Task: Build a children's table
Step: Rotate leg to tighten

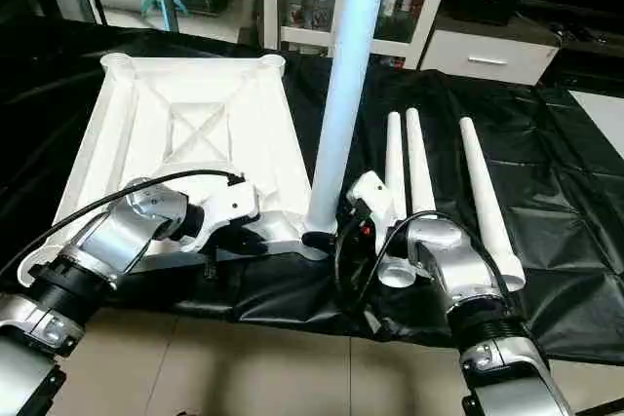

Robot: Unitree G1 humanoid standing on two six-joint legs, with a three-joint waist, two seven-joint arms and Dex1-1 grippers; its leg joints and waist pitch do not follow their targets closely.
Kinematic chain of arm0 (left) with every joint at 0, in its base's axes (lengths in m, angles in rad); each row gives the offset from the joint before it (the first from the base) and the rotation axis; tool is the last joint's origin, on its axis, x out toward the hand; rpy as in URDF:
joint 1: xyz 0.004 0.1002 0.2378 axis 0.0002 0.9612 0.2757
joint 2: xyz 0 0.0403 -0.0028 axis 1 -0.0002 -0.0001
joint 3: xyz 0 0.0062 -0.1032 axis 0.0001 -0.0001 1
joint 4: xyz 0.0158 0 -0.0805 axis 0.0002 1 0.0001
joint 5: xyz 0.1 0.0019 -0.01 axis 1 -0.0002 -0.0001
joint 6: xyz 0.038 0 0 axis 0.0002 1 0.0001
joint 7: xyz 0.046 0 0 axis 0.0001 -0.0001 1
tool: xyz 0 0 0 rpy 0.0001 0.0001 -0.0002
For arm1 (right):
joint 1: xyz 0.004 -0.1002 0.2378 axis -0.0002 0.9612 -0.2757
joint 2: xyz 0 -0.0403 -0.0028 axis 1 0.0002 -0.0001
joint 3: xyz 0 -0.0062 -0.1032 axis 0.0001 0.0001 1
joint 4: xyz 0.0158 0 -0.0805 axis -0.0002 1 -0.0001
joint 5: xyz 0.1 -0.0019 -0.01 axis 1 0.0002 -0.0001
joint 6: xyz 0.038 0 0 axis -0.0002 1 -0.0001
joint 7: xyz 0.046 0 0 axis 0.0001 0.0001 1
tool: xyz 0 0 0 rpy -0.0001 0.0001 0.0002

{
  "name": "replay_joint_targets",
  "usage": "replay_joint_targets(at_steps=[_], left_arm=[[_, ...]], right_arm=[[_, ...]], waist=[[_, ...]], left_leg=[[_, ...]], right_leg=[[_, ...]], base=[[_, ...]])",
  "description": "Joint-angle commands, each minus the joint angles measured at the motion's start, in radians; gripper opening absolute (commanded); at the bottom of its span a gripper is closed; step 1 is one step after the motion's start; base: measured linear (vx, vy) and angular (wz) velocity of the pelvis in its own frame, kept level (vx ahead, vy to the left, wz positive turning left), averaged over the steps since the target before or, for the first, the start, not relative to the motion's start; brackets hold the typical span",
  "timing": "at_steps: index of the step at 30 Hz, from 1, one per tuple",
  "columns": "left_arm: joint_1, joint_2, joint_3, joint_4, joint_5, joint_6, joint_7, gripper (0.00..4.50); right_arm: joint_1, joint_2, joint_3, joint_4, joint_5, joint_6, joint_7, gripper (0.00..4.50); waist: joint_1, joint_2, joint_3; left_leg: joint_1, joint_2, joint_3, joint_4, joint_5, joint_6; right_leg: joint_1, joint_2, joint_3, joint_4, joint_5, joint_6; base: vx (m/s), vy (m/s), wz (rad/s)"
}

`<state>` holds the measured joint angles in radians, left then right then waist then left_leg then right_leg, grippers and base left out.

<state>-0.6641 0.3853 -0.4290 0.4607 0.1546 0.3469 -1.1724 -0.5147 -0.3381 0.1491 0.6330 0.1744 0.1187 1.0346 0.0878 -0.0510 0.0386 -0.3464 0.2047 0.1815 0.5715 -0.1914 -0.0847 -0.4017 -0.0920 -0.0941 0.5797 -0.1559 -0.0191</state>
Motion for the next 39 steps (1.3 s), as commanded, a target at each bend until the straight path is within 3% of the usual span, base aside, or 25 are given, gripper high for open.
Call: replay_joint_targets(at_steps=[1,2,4,6,7,9,12,14,16,18,19,20,21,31,32,36,37,39], left_arm=[[0.053,-0.005,-0.089,0.048,0.041,0.029,-0.024,0.00],[0.051,-0.016,-0.079,0.056,0.040,0.031,-0.002,0.00],[0.038,-0.064,-0.037,0.091,0.031,0.044,0.086,0.00],[0.022,-0.099,-0.011,0.122,0.029,0.053,0.153,0.00],[0.013,-0.117,0.002,0.139,0.029,0.054,0.188,0.00],[-0.002,-0.145,0.018,0.165,0.027,0.050,0.234,0.00],[-0.018,-0.172,0.031,0.190,0.026,0.047,0.276,0.00],[-0.042,-0.203,0.042,0.225,0.034,0.040,0.334,0.00],[-0.056,-0.215,0.045,0.246,0.044,0.032,0.365,0.00],[-0.068,-0.224,0.050,0.267,0.053,0.023,0.395,0.00],[-0.073,-0.228,0.052,0.278,0.056,0.020,0.406,0.00],[-0.077,-0.231,0.054,0.288,0.058,0.016,0.414,0.00],[-0.080,-0.233,0.056,0.294,0.059,0.014,0.417,0.00],[-0.082,-0.222,0.064,0.323,0.054,-0.001,0.415,0.00],[-0.083,-0.222,0.065,0.327,0.053,-0.006,0.416,0.00],[-0.091,-0.220,0.064,0.342,0.058,-0.029,0.413,0.00],[-0.093,-0.220,0.063,0.345,0.059,-0.033,0.410,0.00],[-0.098,-0.221,0.066,0.354,0.059,-0.050,0.414,0.00]], right_arm=[[-0.014,0.001,-0.003,0.027,-0.033,-0.004,-0.054,2.73],[-0.020,0.016,-0.013,0.046,-0.043,-0.007,-0.109,2.73],[-0.028,0.080,-0.059,0.082,-0.034,0.004,-0.261,2.72],[-0.028,0.128,-0.086,0.090,-0.019,0.023,-0.343,2.72],[-0.031,0.149,-0.094,0.099,-0.021,0.023,-0.386,2.72],[-0.046,0.190,-0.108,0.133,-0.027,0.013,-0.477,2.72],[-0.074,0.237,-0.133,0.179,-0.018,0.006,-0.573,2.72],[-0.123,0.300,-0.169,0.250,-0.018,-0.004,-0.733,2.72],[-0.151,0.333,-0.187,0.291,-0.020,-0.001,-0.830,2.72],[-0.171,0.364,-0.194,0.322,-0.032,-0.011,-0.913,2.72],[-0.179,0.384,-0.185,0.336,-0.052,-0.025,-0.957,2.72],[-0.185,0.397,-0.180,0.348,-0.067,-0.037,-0.988,2.72],[-0.189,0.411,-0.176,0.357,-0.075,-0.050,-1.002,2.72],[-0.229,0.429,-0.217,0.413,-0.051,-0.125,-1.016,2.72],[-0.230,0.421,-0.220,0.402,-0.053,-0.142,-1.007,3.07],[-0.208,0.386,-0.207,0.337,-0.072,-0.175,-0.976,3.44],[-0.201,0.378,-0.198,0.322,-0.083,-0.174,-0.970,3.47],[-0.173,0.359,-0.191,0.266,-0.088,-0.162,-0.952,3.63]], waist=[[-0.001,0.011,-0.056],[-0.003,0.009,-0.054],[-0.011,0.011,-0.045],[-0.021,0.008,-0.041],[-0.023,0.008,-0.043],[-0.036,0.008,-0.044],[-0.045,0.011,-0.044],[-0.052,0.012,-0.044],[-0.061,0.013,-0.046],[-0.060,0.021,-0.046],[-0.061,0.015,-0.045],[-0.061,0.017,-0.046],[-0.062,0.009,-0.047],[-0.059,0.015,-0.045],[-0.059,0.015,-0.045],[-0.054,0.021,-0.048],[-0.053,0.018,-0.049],[-0.042,0.018,-0.052]], left_leg=[[0.006,0.031,-0.004,-0.064,-0.175,0.033],[0.005,0.031,-0.004,-0.065,-0.187,0.031],[0.008,0.030,-0.008,-0.073,-0.283,0.004],[0.022,0.026,-0.016,-0.075,-0.376,-0.019],[0.025,0.025,-0.018,-0.073,-0.385,-0.022],[0.018,0.023,-0.024,-0.075,-0.399,-0.019],[0.018,0.021,-0.028,-0.074,-0.423,-0.015],[0.020,0.020,-0.029,-0.073,-0.434,-0.019],[0.009,0.018,-0.034,-0.076,-0.428,-0.025],[0.015,0.019,-0.032,-0.075,-0.441,-0.022],[0.016,0.018,-0.030,-0.075,-0.446,-0.021],[0.016,0.018,-0.031,-0.076,-0.447,-0.023],[0.014,0.019,-0.030,-0.077,-0.446,-0.023],[0.013,0.021,-0.024,-0.081,-0.443,-0.017],[0.012,0.021,-0.023,-0.082,-0.443,-0.016],[0.008,0.022,-0.020,-0.081,-0.399,-0.012],[0.007,0.022,-0.018,-0.081,-0.389,-0.011],[0.015,0.024,-0.010,-0.076,-0.346,0.000]], right_leg=[[0.052,-0.059,0.050,-0.047,-0.171,-0.238],[0.052,-0.058,0.050,-0.050,-0.188,-0.233],[0.046,-0.061,0.049,-0.068,-0.344,-0.192],[0.036,-0.063,0.042,-0.091,-0.535,-0.123],[0.035,-0.065,0.040,-0.095,-0.557,-0.111],[0.034,-0.063,0.036,-0.100,-0.576,-0.092],[0.030,-0.063,0.030,-0.108,-0.602,-0.076],[0.025,-0.063,0.028,-0.110,-0.610,-0.072],[0.032,-0.062,0.026,-0.105,-0.607,-0.064],[0.023,-0.061,0.027,-0.109,-0.581,-0.066],[0.021,-0.059,0.028,-0.109,-0.576,-0.067],[0.022,-0.059,0.029,-0.106,-0.567,-0.073],[0.021,-0.060,0.030,-0.104,-0.558,-0.075],[0.021,-0.058,0.041,-0.094,-0.481,-0.103],[0.022,-0.057,0.041,-0.094,-0.478,-0.105],[0.024,-0.056,0.045,-0.087,-0.408,-0.129],[0.026,-0.055,0.045,-0.085,-0.393,-0.131],[0.024,-0.054,0.050,-0.079,-0.315,-0.162]], base=[[0.000,0.000,0.00],[0.000,0.000,0.00],[0.000,0.000,0.00],[0.000,0.000,0.00],[0.000,0.000,0.00],[0.000,0.000,0.00],[0.000,0.000,0.00],[0.000,0.000,0.00],[0.000,0.000,0.00],[0.000,0.000,0.00],[0.000,0.000,0.00],[0.000,0.000,0.00],[0.000,0.000,0.00],[0.000,0.000,0.00],[0.000,0.000,0.00],[0.000,0.000,0.00],[0.000,0.000,0.00],[0.000,0.000,0.00]])
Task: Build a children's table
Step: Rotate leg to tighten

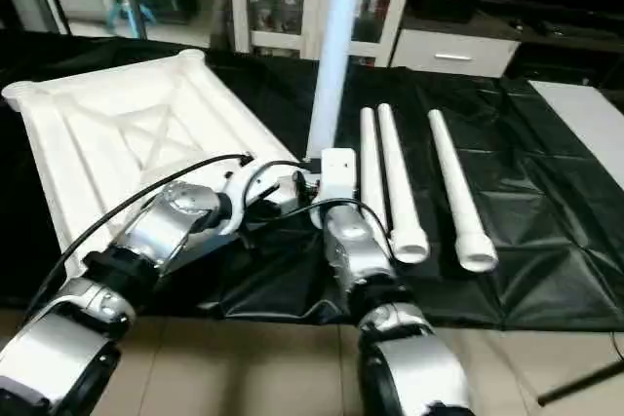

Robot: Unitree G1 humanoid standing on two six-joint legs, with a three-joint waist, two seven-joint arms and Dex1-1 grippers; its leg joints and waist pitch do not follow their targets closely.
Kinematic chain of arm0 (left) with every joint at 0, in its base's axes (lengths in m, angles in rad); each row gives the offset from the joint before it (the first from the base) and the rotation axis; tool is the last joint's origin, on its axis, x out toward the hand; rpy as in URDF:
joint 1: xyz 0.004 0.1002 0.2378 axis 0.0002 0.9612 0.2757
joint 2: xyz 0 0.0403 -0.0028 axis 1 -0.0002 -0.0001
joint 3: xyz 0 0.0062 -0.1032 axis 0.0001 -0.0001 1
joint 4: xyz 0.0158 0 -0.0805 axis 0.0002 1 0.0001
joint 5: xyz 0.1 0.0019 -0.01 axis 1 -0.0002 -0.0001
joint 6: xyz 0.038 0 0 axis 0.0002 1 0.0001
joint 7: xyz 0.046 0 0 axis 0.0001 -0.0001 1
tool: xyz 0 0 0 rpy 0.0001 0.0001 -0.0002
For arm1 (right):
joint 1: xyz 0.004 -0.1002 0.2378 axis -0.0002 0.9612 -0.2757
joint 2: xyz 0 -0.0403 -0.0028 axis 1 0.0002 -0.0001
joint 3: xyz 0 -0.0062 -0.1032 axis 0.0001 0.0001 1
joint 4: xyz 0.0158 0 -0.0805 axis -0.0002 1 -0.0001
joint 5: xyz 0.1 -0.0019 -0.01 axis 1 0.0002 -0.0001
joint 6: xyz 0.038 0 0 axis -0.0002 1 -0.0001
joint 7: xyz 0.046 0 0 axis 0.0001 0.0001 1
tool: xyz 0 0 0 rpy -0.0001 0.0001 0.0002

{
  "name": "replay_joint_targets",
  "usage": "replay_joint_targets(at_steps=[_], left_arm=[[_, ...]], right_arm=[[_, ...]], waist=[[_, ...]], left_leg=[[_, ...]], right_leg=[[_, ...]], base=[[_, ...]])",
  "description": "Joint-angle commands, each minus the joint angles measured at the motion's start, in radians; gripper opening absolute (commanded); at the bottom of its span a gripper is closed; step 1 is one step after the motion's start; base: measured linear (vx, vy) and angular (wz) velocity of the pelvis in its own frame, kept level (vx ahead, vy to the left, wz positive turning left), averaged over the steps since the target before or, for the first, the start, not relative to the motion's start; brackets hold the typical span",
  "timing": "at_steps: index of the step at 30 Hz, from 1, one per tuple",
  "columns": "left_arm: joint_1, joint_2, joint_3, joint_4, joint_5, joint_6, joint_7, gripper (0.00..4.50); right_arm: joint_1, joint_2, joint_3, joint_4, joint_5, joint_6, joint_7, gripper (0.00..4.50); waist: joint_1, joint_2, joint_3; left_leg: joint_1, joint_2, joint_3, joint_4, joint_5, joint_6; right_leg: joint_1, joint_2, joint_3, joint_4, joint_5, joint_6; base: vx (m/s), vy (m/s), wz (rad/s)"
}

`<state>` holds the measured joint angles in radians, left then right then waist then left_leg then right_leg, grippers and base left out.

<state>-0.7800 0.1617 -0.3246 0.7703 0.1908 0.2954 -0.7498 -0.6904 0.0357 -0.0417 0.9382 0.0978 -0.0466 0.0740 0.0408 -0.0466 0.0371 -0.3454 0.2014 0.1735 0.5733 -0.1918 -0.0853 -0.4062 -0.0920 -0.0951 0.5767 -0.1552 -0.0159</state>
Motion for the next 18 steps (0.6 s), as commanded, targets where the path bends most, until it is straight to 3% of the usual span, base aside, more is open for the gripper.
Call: replay_joint_targets(at_steps=[1,3,7,8,9,10,11,13,14,15,16,17,18], left_arm=[[0.014,0.003,-0.040,0.050,0.026,-0.011,-0.008,0.00],[0.007,0.001,-0.040,0.064,0.029,-0.031,-0.005,0.00],[0.000,-0.005,-0.036,0.085,0.029,-0.059,0.007,0.00],[-0.006,-0.013,-0.030,0.104,0.029,-0.092,0.026,0.00],[-0.010,-0.017,-0.026,0.114,0.026,-0.106,0.034,0.00],[-0.017,-0.026,-0.019,0.132,0.022,-0.130,0.048,0.00],[-0.024,-0.034,-0.011,0.149,0.020,-0.148,0.068,0.00],[-0.035,-0.046,0.002,0.179,0.018,-0.188,0.102,0.00],[-0.052,-0.064,0.026,0.218,0.015,-0.243,0.183,0.00],[-0.059,-0.069,0.033,0.230,0.014,-0.258,0.210,0.00],[-0.076,-0.079,0.053,0.251,0.008,-0.315,0.264,0.00],[-0.080,-0.080,0.059,0.250,0.006,-0.329,0.275,0.00],[-0.085,-0.080,0.068,0.244,0.002,-0.345,0.295,0.00]], right_arm=[[0.031,-0.031,0.006,-0.092,-0.012,0.019,0.023,3.85],[0.111,-0.066,0.021,-0.226,-0.013,0.076,0.064,3.91],[0.206,-0.088,0.031,-0.380,-0.004,0.142,0.088,3.91],[0.272,-0.098,0.036,-0.494,0.014,0.187,0.107,3.91],[0.294,-0.104,0.040,-0.533,0.017,0.202,0.112,3.91],[0.332,-0.115,0.048,-0.599,0.020,0.228,0.121,3.91],[0.356,-0.123,0.051,-0.638,0.025,0.243,0.127,3.91],[0.390,-0.136,0.057,-0.698,0.031,0.268,0.135,3.91],[0.428,-0.154,0.062,-0.765,0.035,0.302,0.149,3.91],[0.440,-0.159,0.062,-0.792,0.038,0.322,0.154,3.91],[0.469,-0.170,0.059,-0.863,0.049,0.372,0.165,3.91],[0.473,-0.173,0.058,-0.879,0.053,0.382,0.169,3.91],[0.476,-0.177,0.059,-0.899,0.057,0.395,0.177,3.91]], waist=[[0.006,0.017,-0.050],[0.017,0.015,-0.053],[0.027,0.015,-0.055],[0.025,0.018,-0.051],[0.029,0.018,-0.050],[0.027,0.018,-0.049],[0.034,0.021,-0.049],[0.037,0.016,-0.048],[0.037,0.010,-0.044],[0.039,0.011,-0.046],[0.040,0.003,-0.042],[0.044,-0.003,-0.042],[0.043,-0.001,-0.043]], left_leg=[[0.014,0.027,0.000,-0.077,-0.334,0.003],[0.008,0.028,0.005,-0.074,-0.262,0.021],[-0.002,0.028,0.003,-0.074,-0.191,0.039],[-0.004,0.026,0.002,-0.077,-0.200,0.042],[0.004,0.029,0.003,-0.077,-0.225,0.038],[-0.002,0.027,0.001,-0.079,-0.232,0.039],[0.005,0.030,0.002,-0.079,-0.250,0.030],[0.003,0.029,0.001,-0.080,-0.272,0.026],[-0.002,0.026,0.000,-0.082,-0.285,0.028],[-0.001,0.028,-0.002,-0.081,-0.285,0.025],[-0.003,0.025,-0.001,-0.082,-0.292,0.036],[-0.007,0.024,-0.004,-0.083,-0.281,0.039],[-0.015,0.024,-0.009,-0.086,-0.265,0.039]], right_leg=[[0.028,-0.052,0.053,-0.074,-0.295,-0.172],[0.039,-0.051,0.055,-0.061,-0.200,-0.192],[0.052,-0.052,0.054,-0.053,-0.134,-0.189],[0.055,-0.049,0.054,-0.058,-0.156,-0.183],[0.047,-0.054,0.055,-0.061,-0.185,-0.185],[0.053,-0.052,0.055,-0.064,-0.204,-0.177],[0.047,-0.056,0.056,-0.067,-0.232,-0.169],[0.048,-0.054,0.056,-0.074,-0.281,-0.145],[0.049,-0.053,0.055,-0.080,-0.323,-0.126],[0.049,-0.054,0.056,-0.078,-0.329,-0.118],[0.048,-0.051,0.056,-0.086,-0.360,-0.096],[0.050,-0.057,0.056,-0.085,-0.399,-0.073],[0.055,-0.061,0.053,-0.086,-0.442,-0.053]], base=[[0.000,0.000,0.00],[0.000,0.000,0.00],[0.000,0.000,0.00],[0.000,0.000,0.00],[0.000,0.000,0.00],[0.000,0.000,0.00],[0.000,0.000,0.00],[0.000,0.000,0.00],[0.000,0.000,0.00],[0.000,0.000,0.00],[0.000,0.000,0.00],[0.000,0.000,0.00],[0.000,0.000,0.00]])
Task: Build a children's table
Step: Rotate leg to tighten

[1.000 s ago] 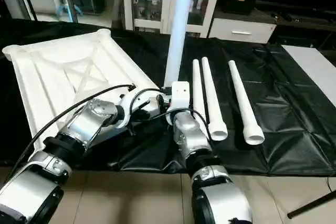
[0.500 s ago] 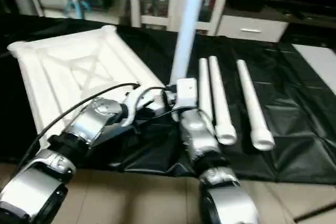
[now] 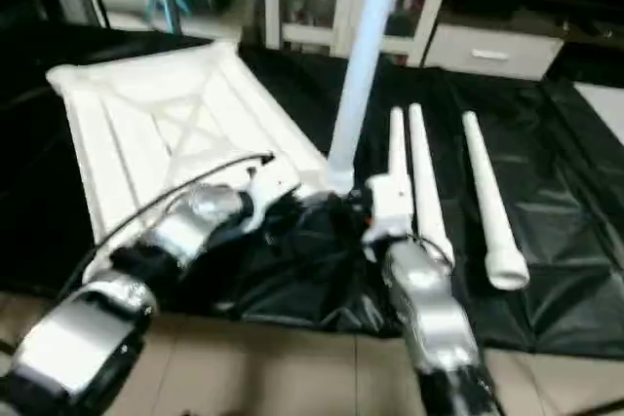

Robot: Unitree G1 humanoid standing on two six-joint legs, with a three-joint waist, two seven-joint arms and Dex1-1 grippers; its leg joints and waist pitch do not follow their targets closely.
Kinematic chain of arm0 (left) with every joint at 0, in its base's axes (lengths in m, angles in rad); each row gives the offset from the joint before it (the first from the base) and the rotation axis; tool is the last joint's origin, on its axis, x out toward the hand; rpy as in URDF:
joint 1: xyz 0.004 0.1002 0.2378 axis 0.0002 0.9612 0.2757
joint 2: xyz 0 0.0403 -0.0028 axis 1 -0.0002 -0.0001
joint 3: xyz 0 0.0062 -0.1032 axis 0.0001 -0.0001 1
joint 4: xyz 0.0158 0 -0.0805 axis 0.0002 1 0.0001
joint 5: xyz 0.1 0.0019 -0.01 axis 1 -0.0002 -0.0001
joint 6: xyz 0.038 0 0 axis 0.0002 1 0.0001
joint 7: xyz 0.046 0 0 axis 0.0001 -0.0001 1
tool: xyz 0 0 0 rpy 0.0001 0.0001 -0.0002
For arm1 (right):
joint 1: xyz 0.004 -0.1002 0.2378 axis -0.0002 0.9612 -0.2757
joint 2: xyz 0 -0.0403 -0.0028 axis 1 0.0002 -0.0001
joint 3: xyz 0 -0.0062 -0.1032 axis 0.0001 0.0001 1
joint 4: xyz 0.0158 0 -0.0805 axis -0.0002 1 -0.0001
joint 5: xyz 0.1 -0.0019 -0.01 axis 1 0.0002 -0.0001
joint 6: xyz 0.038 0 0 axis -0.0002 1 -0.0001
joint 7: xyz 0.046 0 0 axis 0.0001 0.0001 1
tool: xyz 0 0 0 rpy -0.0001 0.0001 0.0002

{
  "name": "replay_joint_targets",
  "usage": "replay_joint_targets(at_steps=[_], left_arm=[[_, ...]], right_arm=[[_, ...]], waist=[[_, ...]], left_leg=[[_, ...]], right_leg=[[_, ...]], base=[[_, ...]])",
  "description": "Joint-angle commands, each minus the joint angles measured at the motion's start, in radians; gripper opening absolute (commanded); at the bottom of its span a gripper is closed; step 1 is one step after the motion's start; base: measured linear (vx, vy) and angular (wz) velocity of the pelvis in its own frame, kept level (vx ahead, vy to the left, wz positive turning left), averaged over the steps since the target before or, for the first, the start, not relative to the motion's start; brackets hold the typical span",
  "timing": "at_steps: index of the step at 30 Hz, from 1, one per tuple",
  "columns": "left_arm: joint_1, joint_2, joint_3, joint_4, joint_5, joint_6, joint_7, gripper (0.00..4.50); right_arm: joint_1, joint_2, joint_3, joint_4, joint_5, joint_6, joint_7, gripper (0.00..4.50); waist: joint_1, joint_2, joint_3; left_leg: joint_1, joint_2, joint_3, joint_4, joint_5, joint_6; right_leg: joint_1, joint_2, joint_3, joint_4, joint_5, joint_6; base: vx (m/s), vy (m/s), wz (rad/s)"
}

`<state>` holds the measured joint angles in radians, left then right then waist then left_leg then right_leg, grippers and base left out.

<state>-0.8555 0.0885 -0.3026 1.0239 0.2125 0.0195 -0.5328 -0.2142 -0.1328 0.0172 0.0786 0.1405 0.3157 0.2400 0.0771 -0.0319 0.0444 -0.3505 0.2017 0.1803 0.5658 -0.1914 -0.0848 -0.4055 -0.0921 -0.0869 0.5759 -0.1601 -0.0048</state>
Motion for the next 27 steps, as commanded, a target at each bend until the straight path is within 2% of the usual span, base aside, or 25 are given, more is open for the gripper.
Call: replay_joint_targets(at_steps=[1,2,3,4,5,6,7,8,9,10,11,12,13,14,16,18,19,21,22,23,24,26,27], left_arm=[[-0.012,-0.006,0.065,-0.021,-0.035,-0.073,0.084,0.00],[-0.012,-0.006,0.067,-0.023,-0.037,-0.073,0.084,0.00],[-0.012,-0.002,0.091,-0.039,-0.058,-0.085,0.079,0.00],[-0.012,-0.002,0.091,-0.039,-0.058,-0.085,0.079,0.00],[-0.009,0.005,0.096,-0.053,-0.062,-0.096,0.072,0.00],[-0.002,0.015,0.106,-0.075,-0.074,-0.100,0.056,0.00],[0.012,0.027,0.129,-0.113,-0.111,-0.070,-0.003,0.00],[0.015,0.030,0.136,-0.122,-0.123,-0.059,-0.018,0.57],[0.024,0.039,0.151,-0.141,-0.150,-0.033,-0.054,0.57],[0.045,0.055,0.143,-0.165,-0.151,-0.030,-0.086,0.57],[0.051,0.058,0.139,-0.168,-0.147,-0.033,-0.087,0.77],[0.069,0.061,0.134,-0.179,-0.146,-0.034,-0.104,0.94],[0.072,0.059,0.137,-0.176,-0.143,-0.038,-0.095,0.94],[0.072,0.056,0.147,-0.163,-0.135,-0.054,-0.055,1.02],[0.073,0.060,0.147,-0.157,-0.128,-0.069,-0.040,1.08],[0.080,0.065,0.167,-0.192,-0.151,-0.044,-0.040,1.39],[0.094,0.079,0.166,-0.233,-0.162,-0.019,-0.075,1.45],[0.146,0.128,0.147,-0.359,-0.193,0.065,-0.195,1.44],[0.165,0.147,0.138,-0.403,-0.204,0.088,-0.239,1.44],[0.208,0.187,0.121,-0.501,-0.241,0.130,-0.334,1.44],[0.253,0.240,0.099,-0.611,-0.287,0.193,-0.437,1.44],[0.299,0.305,0.072,-0.726,-0.334,0.257,-0.538,1.44],[0.316,0.338,0.058,-0.768,-0.345,0.281,-0.572,1.44]], right_arm=[[0.000,-0.010,0.001,-0.057,0.018,0.044,0.018,3.91],[0.000,-0.010,0.001,-0.058,0.018,0.045,0.018,3.91],[-0.002,-0.012,0.003,-0.080,0.026,0.058,0.024,3.91],[-0.002,-0.012,0.003,-0.080,0.026,0.058,0.024,3.91],[-0.006,-0.014,0.006,-0.086,0.028,0.062,0.025,3.91],[-0.009,-0.017,0.011,-0.092,0.031,0.066,0.034,3.91],[-0.014,-0.020,0.018,-0.093,0.033,0.068,0.046,3.91],[-0.015,-0.021,0.020,-0.097,0.034,0.074,0.049,3.94],[-0.015,-0.022,0.023,-0.105,0.038,0.089,0.056,3.94],[-0.017,-0.025,0.030,-0.108,0.037,0.108,0.062,3.94],[-0.018,-0.025,0.031,-0.108,0.036,0.111,0.063,3.94],[-0.021,-0.020,0.031,-0.101,0.042,0.120,0.067,3.94],[-0.022,-0.020,0.032,-0.097,0.042,0.121,0.069,3.94],[-0.025,-0.020,0.037,-0.089,0.038,0.119,0.072,3.94],[-0.028,-0.017,0.040,-0.084,0.033,0.119,0.070,3.94],[-0.030,-0.019,0.044,-0.084,0.035,0.124,0.075,3.94],[-0.031,-0.021,0.045,-0.085,0.037,0.127,0.078,3.94],[-0.031,-0.028,0.047,-0.091,0.040,0.138,0.091,3.94],[-0.031,-0.035,0.046,-0.092,0.042,0.141,0.097,3.94],[-0.032,-0.038,0.044,-0.094,0.042,0.144,0.103,3.94],[-0.032,-0.041,0.042,-0.095,0.043,0.147,0.107,3.94],[-0.033,-0.046,0.039,-0.096,0.045,0.150,0.113,3.94],[-0.034,-0.049,0.040,-0.095,0.046,0.151,0.117,3.94]], waist=[[0.006,-0.014,-0.051],[0.008,-0.016,-0.054],[0.007,-0.025,-0.056],[0.010,-0.021,-0.056],[0.011,-0.018,-0.059],[0.013,-0.028,-0.063],[0.015,-0.030,-0.070],[0.016,-0.022,-0.071],[0.020,-0.030,-0.074],[0.020,-0.039,-0.077],[0.024,-0.032,-0.078],[0.021,-0.039,-0.069],[0.022,-0.040,-0.067],[0.023,-0.049,-0.066],[0.027,-0.047,-0.063],[0.029,-0.049,-0.056],[0.030,-0.047,-0.054],[0.030,-0.049,-0.049],[0.030,-0.048,-0.049],[0.026,-0.049,-0.048],[0.024,-0.046,-0.050],[0.018,-0.044,-0.045],[0.017,-0.041,-0.046]], left_leg=[[-0.010,0.023,-0.015,-0.077,-0.255,0.038],[-0.007,0.024,-0.015,-0.073,-0.236,0.041],[-0.008,0.023,-0.012,-0.070,-0.205,0.048],[-0.008,0.024,-0.012,-0.069,-0.191,0.051],[-0.008,0.025,-0.010,-0.065,-0.155,0.057],[-0.008,0.026,-0.010,-0.062,-0.131,0.062],[-0.011,0.025,-0.009,-0.055,-0.062,0.080],[-0.013,0.025,-0.009,-0.051,-0.004,0.100],[-0.006,0.022,-0.005,-0.043,0.037,0.126],[-0.006,0.021,-0.004,-0.038,0.069,0.141],[-0.007,0.020,-0.003,-0.031,0.132,0.168],[-0.005,0.020,0.001,-0.029,0.134,0.188],[-0.006,0.021,0.000,-0.029,0.122,0.191],[-0.004,0.023,0.002,-0.030,0.086,0.186],[0.000,0.028,0.000,-0.035,0.032,0.159],[0.002,0.034,-0.002,-0.044,-0.048,0.102],[0.002,0.034,-0.002,-0.046,-0.072,0.085],[0.001,0.035,-0.003,-0.054,-0.151,0.028],[0.000,0.036,-0.005,-0.055,-0.163,0.017],[-0.003,0.036,-0.005,-0.057,-0.176,0.007],[-0.001,0.037,-0.005,-0.059,-0.187,-0.017],[0.000,0.031,0.000,-0.059,-0.204,-0.026],[0.000,0.032,0.000,-0.061,-0.218,-0.030]], right_leg=[[0.053,-0.062,0.044,-0.087,-0.447,-0.057],[0.048,-0.063,0.045,-0.087,-0.438,-0.056],[0.047,-0.062,0.046,-0.082,-0.394,-0.069],[0.047,-0.062,0.046,-0.078,-0.368,-0.080],[0.047,-0.060,0.048,-0.068,-0.293,-0.104],[0.050,-0.059,0.047,-0.060,-0.242,-0.119],[0.054,-0.056,0.047,-0.039,-0.114,-0.153],[0.054,-0.057,0.048,-0.026,-0.009,-0.194],[0.051,-0.054,0.046,-0.016,0.071,-0.231],[0.052,-0.053,0.047,-0.008,0.118,-0.249],[0.046,-0.050,0.047,0.002,0.195,-0.271],[0.039,-0.048,0.047,0.001,0.201,-0.280],[0.041,-0.050,0.046,-0.001,0.182,-0.281],[0.044,-0.052,0.047,-0.004,0.132,-0.274],[0.043,-0.056,0.048,-0.011,0.056,-0.257],[0.042,-0.058,0.049,-0.019,-0.031,-0.232],[0.041,-0.058,0.050,-0.022,-0.054,-0.226],[0.041,-0.063,0.054,-0.030,-0.153,-0.194],[0.041,-0.065,0.055,-0.030,-0.172,-0.187],[0.041,-0.063,0.055,-0.031,-0.190,-0.178],[0.039,-0.064,0.058,-0.027,-0.203,-0.169],[0.029,-0.052,0.060,-0.030,-0.212,-0.161],[0.028,-0.053,0.061,-0.030,-0.220,-0.159]], base=[[0.000,0.000,0.00],[0.000,0.000,0.00],[0.000,0.000,0.00],[0.000,0.000,0.00],[0.000,0.000,0.00],[0.000,0.000,0.00],[0.000,0.000,0.00],[0.000,0.000,0.00],[0.000,0.000,0.00],[0.000,0.000,0.00],[0.000,0.000,0.00],[0.000,0.000,0.00],[0.000,0.000,0.00],[0.000,0.000,0.00],[0.000,0.000,0.00],[0.000,0.000,0.00],[0.000,0.000,0.00],[0.000,0.000,0.00],[0.000,0.000,0.00],[0.000,0.000,0.00],[0.000,0.000,0.00],[0.000,0.000,0.00],[0.000,0.000,0.00]])
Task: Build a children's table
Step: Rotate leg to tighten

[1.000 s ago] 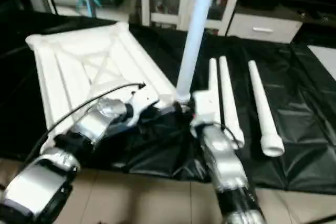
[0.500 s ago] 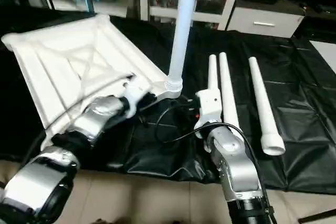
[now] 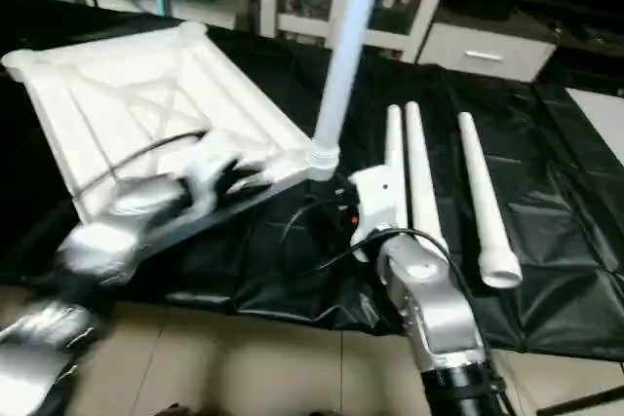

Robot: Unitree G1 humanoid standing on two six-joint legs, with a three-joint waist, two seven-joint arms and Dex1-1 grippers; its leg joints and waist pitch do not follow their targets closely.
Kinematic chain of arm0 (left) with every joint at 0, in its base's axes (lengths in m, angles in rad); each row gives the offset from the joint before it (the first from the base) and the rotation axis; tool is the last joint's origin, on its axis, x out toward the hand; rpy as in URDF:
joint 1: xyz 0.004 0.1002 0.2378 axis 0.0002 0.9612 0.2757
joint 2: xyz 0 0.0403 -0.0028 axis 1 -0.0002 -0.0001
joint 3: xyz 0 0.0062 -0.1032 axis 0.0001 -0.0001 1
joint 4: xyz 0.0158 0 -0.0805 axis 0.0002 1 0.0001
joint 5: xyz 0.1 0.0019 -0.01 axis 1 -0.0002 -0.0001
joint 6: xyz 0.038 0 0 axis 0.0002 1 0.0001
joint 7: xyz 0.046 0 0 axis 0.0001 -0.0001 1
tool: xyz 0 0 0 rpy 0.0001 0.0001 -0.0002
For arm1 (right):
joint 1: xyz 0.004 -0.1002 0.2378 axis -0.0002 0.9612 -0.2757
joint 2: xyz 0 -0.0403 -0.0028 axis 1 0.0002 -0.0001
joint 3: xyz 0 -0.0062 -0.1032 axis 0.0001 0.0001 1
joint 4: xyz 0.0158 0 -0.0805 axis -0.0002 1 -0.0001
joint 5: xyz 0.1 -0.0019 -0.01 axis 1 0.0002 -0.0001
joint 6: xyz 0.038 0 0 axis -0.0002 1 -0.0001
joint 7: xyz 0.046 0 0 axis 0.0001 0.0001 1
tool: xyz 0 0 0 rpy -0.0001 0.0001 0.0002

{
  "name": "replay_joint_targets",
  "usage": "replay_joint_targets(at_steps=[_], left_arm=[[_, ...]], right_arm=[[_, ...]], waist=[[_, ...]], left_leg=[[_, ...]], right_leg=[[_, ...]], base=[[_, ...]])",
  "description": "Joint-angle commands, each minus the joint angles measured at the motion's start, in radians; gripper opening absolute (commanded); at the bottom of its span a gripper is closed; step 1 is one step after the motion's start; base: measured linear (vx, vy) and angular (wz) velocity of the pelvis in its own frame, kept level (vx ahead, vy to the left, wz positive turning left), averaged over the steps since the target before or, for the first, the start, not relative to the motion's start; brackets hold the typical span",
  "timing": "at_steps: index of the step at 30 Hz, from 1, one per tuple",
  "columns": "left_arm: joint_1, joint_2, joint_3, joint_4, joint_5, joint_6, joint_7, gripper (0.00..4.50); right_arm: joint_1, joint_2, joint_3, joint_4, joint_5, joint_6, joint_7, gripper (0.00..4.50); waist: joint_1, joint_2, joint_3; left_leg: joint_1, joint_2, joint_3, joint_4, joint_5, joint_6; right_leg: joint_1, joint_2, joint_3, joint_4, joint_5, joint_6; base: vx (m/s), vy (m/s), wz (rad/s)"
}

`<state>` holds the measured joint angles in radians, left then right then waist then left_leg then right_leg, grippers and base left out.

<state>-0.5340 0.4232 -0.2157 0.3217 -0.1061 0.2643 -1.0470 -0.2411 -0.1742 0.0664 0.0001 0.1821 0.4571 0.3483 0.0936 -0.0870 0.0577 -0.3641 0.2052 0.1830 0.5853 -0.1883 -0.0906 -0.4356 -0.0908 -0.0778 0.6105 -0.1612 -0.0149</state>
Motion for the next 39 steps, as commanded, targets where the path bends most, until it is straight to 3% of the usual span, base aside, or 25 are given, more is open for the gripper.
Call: replay_joint_targets(at_steps=[1,3,5,6,8,10,11,12,15,17,18,22,24,27,28,31,33,34,35,36,37,38,39], left_arm=[[0.004,0.033,-0.044,-0.091,-0.019,0.056,-0.077,1.44],[0.013,0.076,-0.073,-0.108,0.037,0.082,-0.086,1.44],[0.004,0.078,-0.086,-0.074,0.100,0.065,-0.059,1.44],[-0.020,0.066,-0.104,-0.011,0.193,0.056,0.017,1.44],[-0.034,0.058,-0.112,0.014,0.222,0.066,0.065,1.44],[-0.078,0.030,-0.125,0.080,0.262,0.086,0.207,1.44],[-0.078,0.030,-0.125,0.080,0.262,0.086,0.207,1.44],[-0.113,-0.005,-0.122,0.135,0.276,0.091,0.307,1.44],[-0.143,-0.051,-0.107,0.180,0.286,0.093,0.394,1.44],[-0.174,-0.115,-0.081,0.240,0.317,0.031,0.504,1.44],[-0.182,-0.130,-0.075,0.256,0.324,0.014,0.534,1.44],[-0.185,-0.202,-0.037,0.222,0.264,-0.051,0.563,1.44],[-0.169,-0.234,0.017,0.152,0.162,-0.044,0.520,1.44],[-0.152,-0.233,0.078,0.076,0.082,-0.043,0.489,1.44],[-0.150,-0.217,0.113,0.058,0.066,-0.035,0.498,1.44],[-0.168,-0.101,0.209,0.098,0.124,-0.057,0.622,1.44],[-0.169,-0.003,0.254,0.139,0.181,-0.033,0.691,1.44],[-0.165,0.031,0.265,0.144,0.201,-0.016,0.709,1.44],[-0.155,0.065,0.270,0.139,0.214,0.006,0.719,1.44],[-0.155,0.065,0.270,0.139,0.214,0.006,0.719,1.44],[-0.127,0.138,0.276,0.128,0.248,0.050,0.728,1.44],[-0.124,0.144,0.277,0.127,0.250,0.054,0.729,1.44],[-0.120,0.155,0.278,0.124,0.255,0.061,0.730,1.44]], right_arm=[[-0.007,-0.011,-0.009,-0.016,0.005,0.010,0.012,3.94],[-0.007,-0.015,-0.006,-0.014,0.004,0.009,0.017,3.94],[-0.006,-0.015,-0.004,-0.014,0.003,0.010,0.017,3.94],[-0.006,-0.016,0.000,-0.013,0.003,0.010,0.018,3.94],[-0.006,-0.016,0.000,-0.014,0.005,0.011,0.018,3.94],[-0.006,-0.015,0.000,-0.013,0.003,0.011,0.016,3.94],[-0.006,-0.015,0.000,-0.013,0.003,0.011,0.016,3.94],[-0.005,-0.014,-0.004,-0.010,0.000,0.008,0.013,3.94],[-0.003,-0.014,-0.007,-0.010,-0.001,0.005,0.011,3.94],[-0.002,-0.016,-0.010,-0.009,-0.003,0.004,0.005,3.94],[-0.001,-0.017,-0.011,-0.008,-0.003,0.003,0.003,3.94],[0.003,-0.017,-0.010,-0.014,-0.003,0.003,0.001,3.94],[0.008,-0.017,-0.007,-0.021,0.000,0.006,0.005,3.94],[0.014,-0.017,-0.001,-0.030,0.003,0.008,0.012,3.94],[0.016,-0.018,0.003,-0.033,0.004,0.008,0.017,3.94],[0.019,-0.034,0.031,-0.060,0.028,0.011,0.083,3.94],[0.035,-0.074,0.092,-0.129,0.089,0.028,0.224,3.94],[0.042,-0.092,0.117,-0.158,0.111,0.033,0.278,3.94],[0.049,-0.111,0.138,-0.186,0.132,0.042,0.325,3.94],[0.049,-0.111,0.138,-0.186,0.132,0.042,0.325,3.94],[0.056,-0.151,0.177,-0.234,0.161,0.062,0.402,3.94],[0.057,-0.154,0.180,-0.237,0.163,0.064,0.407,3.94],[0.058,-0.160,0.186,-0.244,0.168,0.067,0.418,3.94]], waist=[[0.001,0.015,-0.058],[0.003,0.018,-0.055],[0.002,0.016,-0.055],[0.001,0.018,-0.057],[0.001,0.016,-0.059],[0.005,0.020,-0.064],[0.004,0.017,-0.062],[0.006,0.014,-0.064],[0.010,0.013,-0.067],[0.010,0.013,-0.069],[0.013,0.011,-0.072],[0.015,0.010,-0.075],[0.019,0.009,-0.077],[0.016,0.009,-0.074],[0.016,0.009,-0.074],[0.004,0.010,-0.070],[-0.004,0.019,-0.069],[-0.004,0.020,-0.067],[-0.003,0.019,-0.067],[0.000,0.021,-0.066],[0.003,0.018,-0.065],[0.010,0.023,-0.065],[0.013,0.025,-0.064]], left_leg=[[0.016,0.029,-0.004,-0.081,-0.229,-0.028],[0.022,0.027,-0.002,-0.081,-0.262,-0.035],[0.017,0.026,-0.005,-0.084,-0.270,-0.042],[0.019,0.025,-0.005,-0.083,-0.272,-0.045],[0.016,0.023,-0.007,-0.082,-0.269,-0.046],[0.014,0.025,-0.010,-0.080,-0.245,-0.049],[0.014,0.024,-0.006,-0.079,-0.246,-0.046],[0.012,0.020,-0.005,-0.075,-0.244,-0.039],[0.006,0.019,-0.008,-0.073,-0.220,-0.032],[0.004,0.019,-0.008,-0.071,-0.212,-0.029],[0.002,0.019,-0.009,-0.068,-0.180,-0.019],[0.000,0.017,-0.008,-0.064,-0.146,-0.001],[0.002,0.019,-0.006,-0.060,-0.123,0.008],[-0.001,0.017,-0.004,-0.061,-0.131,0.020],[-0.001,0.017,-0.004,-0.061,-0.131,0.020],[-0.001,0.018,-0.008,-0.066,-0.199,0.009],[-0.007,0.018,-0.021,-0.071,-0.213,0.001],[-0.004,0.019,-0.022,-0.071,-0.222,0.001],[0.009,0.022,-0.021,-0.068,-0.227,-0.003],[0.011,0.025,-0.020,-0.068,-0.218,-0.007],[0.012,0.025,-0.020,-0.068,-0.213,-0.009],[0.019,0.029,-0.019,-0.068,-0.217,-0.010],[0.016,0.028,-0.018,-0.070,-0.218,-0.014]], right_leg=[[0.057,-0.053,0.052,-0.065,-0.228,-0.146],[0.049,-0.049,0.053,-0.072,-0.266,-0.133],[0.053,-0.048,0.056,-0.074,-0.299,-0.110],[0.051,-0.045,0.056,-0.077,-0.302,-0.098],[0.054,-0.047,0.058,-0.077,-0.309,-0.087],[0.058,-0.050,0.057,-0.069,-0.269,-0.096],[0.054,-0.046,0.058,-0.072,-0.261,-0.099],[0.056,-0.046,0.058,-0.071,-0.248,-0.110],[0.062,-0.048,0.055,-0.071,-0.242,-0.106],[0.064,-0.047,0.055,-0.072,-0.228,-0.107],[0.068,-0.048,0.054,-0.066,-0.177,-0.117],[0.071,-0.047,0.053,-0.060,-0.122,-0.138],[0.072,-0.048,0.053,-0.051,-0.065,-0.178],[0.074,-0.045,0.052,-0.051,-0.056,-0.192],[0.074,-0.045,0.052,-0.051,-0.056,-0.192],[0.074,-0.043,0.050,-0.063,-0.176,-0.137],[0.082,-0.040,0.049,-0.066,-0.229,-0.070],[0.078,-0.039,0.050,-0.069,-0.242,-0.060],[0.067,-0.040,0.052,-0.072,-0.245,-0.067],[0.063,-0.039,0.053,-0.067,-0.219,-0.094],[0.061,-0.039,0.052,-0.066,-0.210,-0.107],[0.057,-0.036,0.053,-0.059,-0.181,-0.123],[0.058,-0.036,0.054,-0.058,-0.172,-0.128]], base=[[0.000,0.000,0.00],[0.000,0.000,0.00],[0.000,0.000,0.00],[0.000,0.000,0.00],[0.000,0.000,0.00],[0.000,0.000,0.00],[0.000,0.000,0.00],[0.000,0.000,0.00],[0.000,0.000,0.00],[0.000,0.000,0.00],[0.000,0.000,0.00],[0.000,0.000,0.00],[0.000,0.000,0.00],[0.000,0.000,0.00],[0.000,0.000,0.00],[0.000,0.000,0.00],[0.000,0.000,0.00],[0.000,0.000,0.00],[0.000,0.000,0.00],[0.000,0.000,0.00],[0.000,0.000,0.00],[0.000,0.000,0.00],[0.000,0.000,0.00]])
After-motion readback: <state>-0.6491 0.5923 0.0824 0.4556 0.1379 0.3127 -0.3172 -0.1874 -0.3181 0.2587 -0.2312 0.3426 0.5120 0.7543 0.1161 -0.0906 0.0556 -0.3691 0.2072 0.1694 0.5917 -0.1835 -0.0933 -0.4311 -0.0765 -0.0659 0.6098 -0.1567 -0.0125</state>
